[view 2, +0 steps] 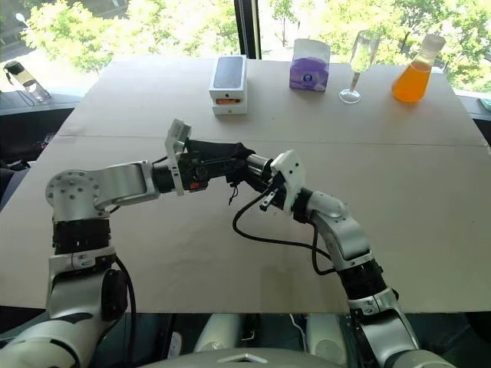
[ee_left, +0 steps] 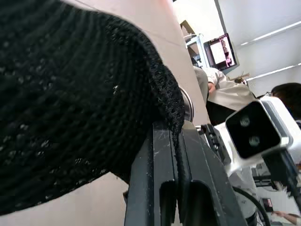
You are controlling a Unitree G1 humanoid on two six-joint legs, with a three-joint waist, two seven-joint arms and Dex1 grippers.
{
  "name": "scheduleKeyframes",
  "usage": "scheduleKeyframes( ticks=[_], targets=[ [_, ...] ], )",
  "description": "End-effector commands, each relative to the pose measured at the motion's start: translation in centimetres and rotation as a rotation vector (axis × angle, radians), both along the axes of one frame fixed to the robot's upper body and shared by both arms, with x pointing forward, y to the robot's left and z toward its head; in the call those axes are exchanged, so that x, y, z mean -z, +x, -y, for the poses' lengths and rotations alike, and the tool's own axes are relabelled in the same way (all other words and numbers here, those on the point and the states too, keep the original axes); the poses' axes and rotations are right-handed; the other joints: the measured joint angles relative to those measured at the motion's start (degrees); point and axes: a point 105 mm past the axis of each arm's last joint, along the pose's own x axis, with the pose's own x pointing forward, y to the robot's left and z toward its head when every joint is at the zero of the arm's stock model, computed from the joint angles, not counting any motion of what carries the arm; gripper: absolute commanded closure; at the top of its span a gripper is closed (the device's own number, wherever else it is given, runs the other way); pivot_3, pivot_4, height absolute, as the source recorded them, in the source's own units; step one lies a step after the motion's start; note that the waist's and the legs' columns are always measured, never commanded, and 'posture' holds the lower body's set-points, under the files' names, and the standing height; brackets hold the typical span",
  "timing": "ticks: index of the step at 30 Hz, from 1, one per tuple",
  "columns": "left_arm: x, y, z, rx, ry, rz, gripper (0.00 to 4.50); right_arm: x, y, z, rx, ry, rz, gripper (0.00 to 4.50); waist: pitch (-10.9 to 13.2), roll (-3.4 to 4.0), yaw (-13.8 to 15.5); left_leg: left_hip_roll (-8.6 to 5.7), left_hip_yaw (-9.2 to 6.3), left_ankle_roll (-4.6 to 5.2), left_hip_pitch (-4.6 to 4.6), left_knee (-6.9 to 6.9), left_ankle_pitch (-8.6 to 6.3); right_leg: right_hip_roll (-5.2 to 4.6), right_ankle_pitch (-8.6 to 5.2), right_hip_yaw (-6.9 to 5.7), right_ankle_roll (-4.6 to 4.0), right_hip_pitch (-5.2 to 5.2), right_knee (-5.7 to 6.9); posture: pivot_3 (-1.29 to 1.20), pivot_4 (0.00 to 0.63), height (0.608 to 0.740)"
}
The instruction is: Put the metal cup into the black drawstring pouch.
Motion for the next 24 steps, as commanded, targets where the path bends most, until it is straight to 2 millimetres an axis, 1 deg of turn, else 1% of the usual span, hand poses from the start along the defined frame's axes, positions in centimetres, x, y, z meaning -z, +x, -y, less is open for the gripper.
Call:
scheduleKeyframes(
  ticks=[1,6,8,10,12,15,17,21,24],
  targets=[
    [-0.9,-0.5,0.0,0.048,-0.018,0.035,4.5,-1.0,0.1,0.5,-0.051,0.121,-0.111,4.42,0.0,0.0,0.0,0.0,0.01,0.0,0.0,0.0,0.0,0.0,0.0,0.0,0.0,0.0,0.0,0.0,0.15,0.737],
    [-0.6,-1.3,1.3,0.119,0.011,0.079,4.5,-1.2,-0.4,-0.7,-0.107,0.128,-0.108,4.42,0.0,0.01,-0.1,-0.01,0.03,0.0,0.01,-0.02,0.0,0.01,0.0,0.01,0.0,-0.01,0.01,0.0,0.15,0.737],
    [-0.7,-1.5,1.7,0.142,0.011,0.09,4.5,-1.5,-0.5,-1.3,-0.11,0.124,-0.07,4.42,0.0,0.01,-0.1,-0.02,0.05,0.0,0.01,-0.03,0.0,0.01,0.0,0.03,0.0,-0.02,0.0,0.0,0.15,0.737],
    [-1.3,-1.4,2.2,0.148,-0.013,0.121,4.5,-2.2,-0.6,-1.9,-0.109,0.139,-0.016,4.42,0.0,0.02,-0.2,-0.01,0.05,0.0,0.02,-0.03,0.0,0.03,0.0,0.03,0.0,-0.02,0.01,0.0,0.15,0.737],
    [-2.3,-0.9,2.5,0.135,-0.063,0.15,4.5,-3.0,-1.0,-2.6,-0.11,0.112,0.095,4.42,0.0,0.02,-0.2,0.0,0.05,0.0,0.02,-0.03,0.0,0.03,0.0,0.04,0.0,-0.03,0.02,0.0,0.15,0.737],
    [-3.5,-0.1,3.1,0.13,-0.17,0.122,4.5,-3.3,-1.2,-3.8,-0.085,-0.011,0.3,4.42,0.0,0.02,0.0,-0.01,0.04,0.0,0.0,-0.02,0.0,0.01,0.0,0.03,0.0,-0.03,0.01,0.0,0.15,0.737],
    [-3.8,0.2,3.5,0.135,-0.189,0.11,4.5,-3.6,-1.1,-4.2,-0.071,-0.047,0.387,4.42,0.0,0.02,-0.1,-0.02,0.05,0.0,0.01,0.0,0.0,0.01,0.0,0.06,0.01,-0.03,0.01,0.0,0.15,0.737],
    [-3.5,0.9,4.9,0.127,-0.169,0.08,4.5,-4.0,-1.1,-4.9,-0.067,-0.123,0.532,4.42,0.0,0.01,-0.1,-0.02,0.05,0.0,0.02,-0.01,0.0,0.01,0.0,0.05,0.0,-0.02,0.01,0.0,0.15,0.737],
    [-4.5,0.9,5.9,0.159,-0.21,0.073,4.5,-3.6,-0.8,-5.1,-0.06,-0.216,0.65,4.42,0.0,0.01,-0.1,-0.02,0.06,-0.01,0.01,0.0,0.0,0.01,0.0,0.05,0.01,-0.02,0.01,0.0,0.15,0.737]
  ],
)
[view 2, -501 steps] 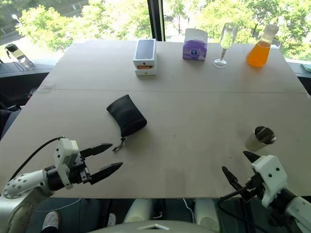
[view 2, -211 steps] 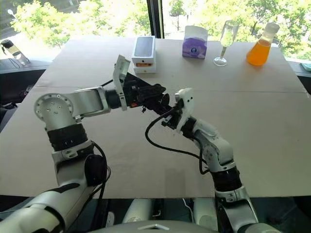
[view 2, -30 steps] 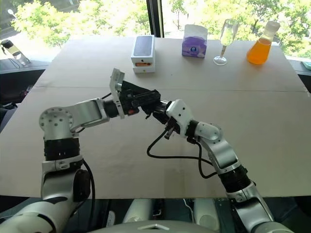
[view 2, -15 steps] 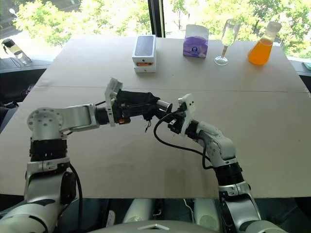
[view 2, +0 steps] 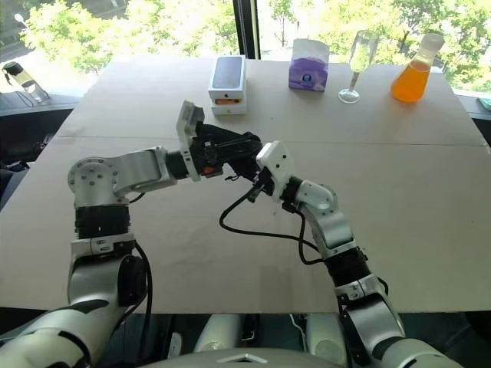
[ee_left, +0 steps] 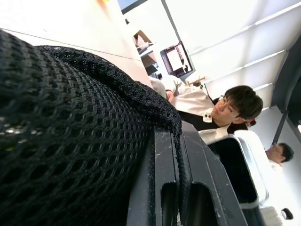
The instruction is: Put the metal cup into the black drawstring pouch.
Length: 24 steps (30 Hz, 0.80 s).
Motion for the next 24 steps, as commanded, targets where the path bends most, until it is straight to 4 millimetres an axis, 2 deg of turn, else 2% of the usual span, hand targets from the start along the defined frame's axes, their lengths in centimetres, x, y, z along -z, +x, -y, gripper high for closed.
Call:
scheduleKeyframes(
  ticks=[1,6,8,11,14,17,20,22,24],
  targets=[
    [-1.9,-0.5,1.6,0.068,-0.036,0.033,4.5,-1.5,-1.6,-2.5,-0.089,-0.097,0.234,4.42,0.0,0.0,-0.1,0.0,0.0,0.0,0.0,0.0,0.0,0.0,0.0,0.01,0.0,0.0,0.0,0.0,0.15,0.737],
    [-2.0,-0.9,1.4,0.055,0.075,0.12,4.5,0.5,-1.3,-2.4,-0.082,-0.298,0.414,4.42,0.0,0.0,-0.2,0.0,0.05,-0.01,0.04,-0.02,0.0,0.01,0.0,0.02,0.0,-0.01,0.0,0.0,0.15,0.737],
    [-1.1,-1.8,1.5,0.083,0.245,0.245,4.5,1.7,-1.0,-2.3,-0.087,-0.388,0.471,4.42,0.0,-0.01,-0.4,0.01,0.06,-0.02,0.03,-0.02,0.01,0.02,0.0,0.03,0.0,-0.01,0.0,0.0,0.15,0.737],
    [-0.2,-3.0,1.9,0.162,0.308,0.31,4.5,2.7,-0.1,-1.9,-0.061,-0.476,0.543,4.42,0.0,0.04,-0.5,-0.02,0.12,-0.04,0.06,-0.09,0.02,0.04,0.0,0.05,0.0,-0.01,-0.03,0.0,0.15,0.737],
    [1.8,-3.3,1.9,0.222,0.471,0.456,4.5,3.2,1.0,-1.4,-0.031,-0.546,0.596,4.42,0.0,0.04,-0.3,0.0,0.1,-0.07,0.07,-0.06,0.04,0.04,0.0,0.03,0.0,0.0,-0.02,0.0,0.15,0.737],
    [2.1,-3.0,2.2,0.231,0.459,0.48,4.5,3.5,1.1,-1.2,-0.041,-0.576,0.621,4.42,0.1,0.07,0.0,-0.01,0.12,-0.09,0.07,-0.06,0.05,0.04,-0.01,0.03,-0.01,0.0,-0.02,0.0,0.15,0.737],
    [2.2,-2.1,2.7,0.21,0.478,0.523,4.5,4.3,0.4,-1.4,-0.086,-0.593,0.613,4.42,0.1,0.07,0.0,0.01,0.1,-0.08,0.04,-0.06,0.05,0.03,-0.01,0.03,-0.01,0.0,-0.04,0.0,0.15,0.737],
    [1.5,-1.7,3.6,0.195,0.439,0.539,4.5,4.8,0.2,-1.5,-0.102,-0.604,0.593,4.42,0.1,0.08,0.1,0.01,0.1,-0.08,0.04,-0.06,0.05,0.03,-0.01,0.03,0.0,0.0,-0.04,0.0,0.15,0.737],
    [0.1,-1.9,4.8,0.196,0.323,0.504,4.5,4.8,0.3,-1.6,-0.086,-0.588,0.564,4.42,0.1,0.08,0.1,0.01,0.08,-0.07,0.02,-0.03,0.05,0.04,-0.01,-0.01,0.0,0.01,-0.04,0.0,0.15,0.737]
  ],
)
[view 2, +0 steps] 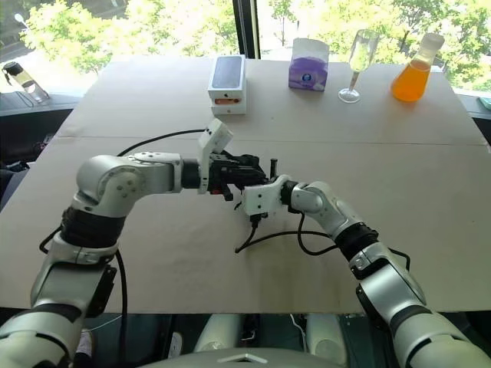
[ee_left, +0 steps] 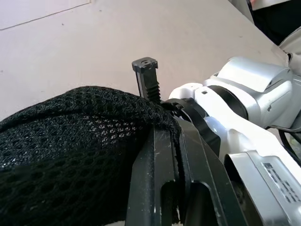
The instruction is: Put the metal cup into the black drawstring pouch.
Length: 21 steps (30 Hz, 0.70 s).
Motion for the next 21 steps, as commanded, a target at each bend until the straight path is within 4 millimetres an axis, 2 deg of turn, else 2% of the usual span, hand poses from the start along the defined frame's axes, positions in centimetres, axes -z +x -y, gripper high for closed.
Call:
scheduleKeyframes(
  ticks=[1,3,6,9,10,13,16,18,21],
  targets=[
    [-4.3,-1.6,3.9,0.145,-0.237,-0.019,4.5,0.0,-0.8,-1.4,-0.034,0.003,-0.014,4.42,0.0,0.0,0.0,0.01,-0.01,0.0,0.0,0.01,0.0,-0.01,0.0,0.01,0.0,0.01,0.01,0.0,0.15,0.737],
    [-5.6,-3.0,4.4,0.216,-0.338,-0.082,4.5,0.3,-0.5,-1.2,-0.007,-0.007,-0.043,4.42,0.0,0.0,-0.1,0.03,-0.02,0.01,0.0,0.04,0.0,-0.01,0.0,0.04,0.01,0.0,0.03,0.0,0.15,0.737],
    [-6.9,-3.2,3.6,0.204,-0.443,-0.127,4.5,0.5,-0.6,-1.0,0.025,0.069,-0.16,4.42,0.0,0.01,-0.3,0.07,-0.06,0.0,0.01,0.02,0.0,-0.01,0.0,0.02,0.0,0.0,0.02,0.0,0.15,0.737],
    [-7.2,-1.7,1.8,0.098,-0.494,-0.138,4.5,0.4,-0.8,-0.5,0.044,0.135,-0.256,4.42,0.0,0.01,-0.3,0.09,-0.08,0.0,0.02,0.02,0.0,0.0,0.0,0.01,0.0,0.02,0.04,0.0,0.15,0.737],
    [-7.3,-0.6,0.6,0.023,-0.514,-0.143,4.5,0.1,-0.8,0.0,0.056,0.155,-0.27,4.42,0.0,0.01,-0.3,0.08,-0.07,0.0,0.03,0.04,0.0,0.0,0.0,0.01,0.0,0.03,0.05,0.0,0.15,0.737],
    [-6.4,1.4,-1.6,-0.12,-0.5,-0.139,4.5,-0.7,-0.6,0.9,0.09,0.213,-0.323,4.42,0.0,0.01,0.0,0.05,-0.13,0.0,0.04,0.11,0.0,-0.02,0.01,-0.06,0.01,0.12,0.04,0.0,0.15,0.737],
    [-4.8,2.7,-3.0,-0.223,-0.412,-0.103,4.5,-1.0,-0.6,2.1,0.127,0.221,-0.397,4.42,0.0,0.01,0.0,0.02,-0.16,0.0,0.03,0.1,0.0,-0.04,0.01,-0.08,0.0,0.12,0.05,0.0,0.15,0.737],
    [-4.5,3.1,-3.2,-0.238,-0.4,-0.095,4.5,-1.2,-0.7,2.7,0.138,0.234,-0.45,4.42,0.0,0.01,0.1,0.02,-0.16,0.0,0.03,0.08,0.0,-0.03,0.01,-0.09,0.0,0.12,0.04,0.0,0.15,0.737],
    [-3.6,3.4,-2.9,-0.237,-0.315,-0.045,4.5,-1.4,-0.6,3.4,0.175,0.226,-0.461,3.45,0.0,0.01,0.0,0.01,-0.15,0.0,0.03,0.08,0.0,-0.03,0.01,-0.09,0.0,0.12,0.04,0.0,0.15,0.737]
  ],
)
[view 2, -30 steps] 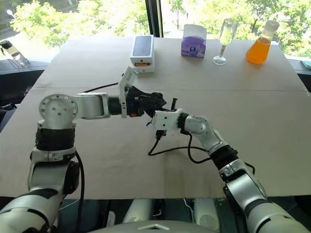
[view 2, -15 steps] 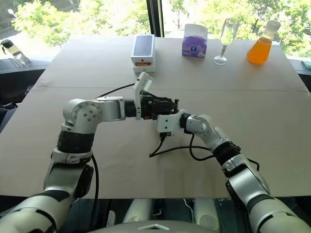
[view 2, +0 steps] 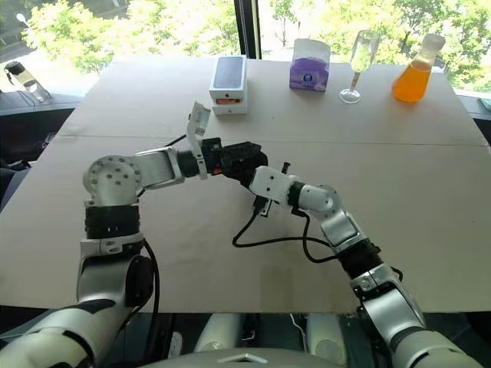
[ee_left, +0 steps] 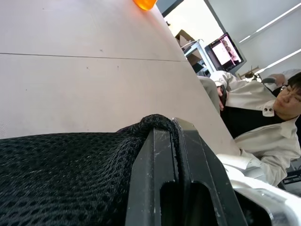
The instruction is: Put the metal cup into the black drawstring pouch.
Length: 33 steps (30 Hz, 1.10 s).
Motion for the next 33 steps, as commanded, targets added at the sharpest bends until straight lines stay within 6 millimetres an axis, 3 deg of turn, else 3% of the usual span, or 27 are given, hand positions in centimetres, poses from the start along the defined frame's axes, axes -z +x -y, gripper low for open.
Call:
scheduleKeyframes(
  ticks=[1,3,6,12,18,21,23,26,28,30,33],
  targets=[
    [-1.5,0.7,-0.4,-0.03,0.065,0.156,4.5,-0.2,0.4,1.4,0.071,-0.002,-0.041,3.11,0.0,0.0,-0.1,0.0,0.01,0.0,0.01,0.0,0.0,0.01,0.0,0.01,0.0,0.0,0.0,0.0,0.15,0.737],
    [-1.0,0.7,0.0,-0.013,0.098,0.188,4.5,0.1,0.3,1.7,0.085,-0.029,-0.069,2.23,0.0,0.0,-0.1,0.0,0.02,0.0,0.01,-0.01,0.0,0.01,0.0,0.01,0.0,-0.01,0.01,0.0,0.15,0.737],
    [-0.7,0.1,1.0,0.036,0.121,0.239,4.5,0.3,-0.2,2.0,0.081,-0.048,-0.117,2.23,0.0,0.01,0.0,0.0,0.05,0.0,0.0,-0.03,0.0,0.02,0.0,0.02,0.0,-0.03,0.0,0.0,0.15,0.737],
    [-1.9,-0.6,2.7,0.088,0.107,0.361,4.5,-1.7,0.3,3.3,0.163,0.015,-0.119,2.23,0.0,0.0,0.0,0.0,0.04,0.0,-0.05,-0.03,0.0,0.02,0.0,0.03,0.0,-0.09,0.01,0.0,0.15,0.737],
    [-2.7,-0.6,3.4,0.091,0.12,0.454,4.5,-3.7,2.5,4.7,0.226,-0.11,0.233,2.23,0.0,0.0,0.0,-0.02,0.1,0.01,-0.04,-0.03,-0.01,0.01,0.0,0.07,0.0,-0.1,0.0,0.0,0.15,0.737],
    [-2.1,-0.6,3.3,0.104,0.197,0.529,4.5,-4.5,2.6,4.8,0.253,0.129,0.016,2.23,0.0,0.0,-0.1,-0.01,0.11,0.01,-0.03,-0.04,-0.01,0.07,-0.01,0.07,0.0,-0.11,0.01,0.0,0.15,0.737],
    [-1.6,-0.6,3.1,0.122,0.242,0.564,4.5,-4.0,2.7,5.6,0.286,0.182,-0.087,2.23,0.0,0.01,-0.1,0.03,0.14,0.0,-0.02,-0.08,0.0,0.13,0.0,0.08,-0.01,-0.13,0.0,0.0,0.15,0.737],
    [-1.1,0.1,2.6,0.09,0.32,0.614,4.5,-3.4,2.6,6.6,0.296,0.038,0.039,2.23,0.0,0.04,0.3,0.01,0.17,0.02,-0.06,-0.08,-0.01,0.06,0.0,0.07,0.0,-0.13,-0.03,0.0,0.15,0.737],
    [-1.1,0.9,2.3,0.044,0.335,0.612,4.5,-3.2,2.2,6.6,0.256,-0.082,0.145,2.23,0.0,0.04,0.4,-0.03,0.16,0.07,-0.09,-0.04,-0.04,0.0,0.0,0.08,0.01,-0.12,-0.06,0.0,0.15,0.737],
    [-1.2,1.1,2.7,0.033,0.351,0.642,4.5,-3.8,1.6,5.8,0.202,-0.085,0.168,2.23,0.0,0.04,0.3,-0.03,0.15,0.09,-0.08,-0.03,-0.05,0.0,-0.01,0.09,0.02,-0.12,-0.05,0.0,0.15,0.737],
    [-1.3,0.9,3.6,0.044,0.339,0.658,4.5,-3.9,1.5,5.1,0.194,-0.063,0.152,3.04,0.0,0.04,0.1,0.0,0.15,0.08,-0.06,-0.04,-0.05,0.08,-0.01,0.08,0.01,-0.14,-0.03,0.0,0.15,0.737]
  ],
)
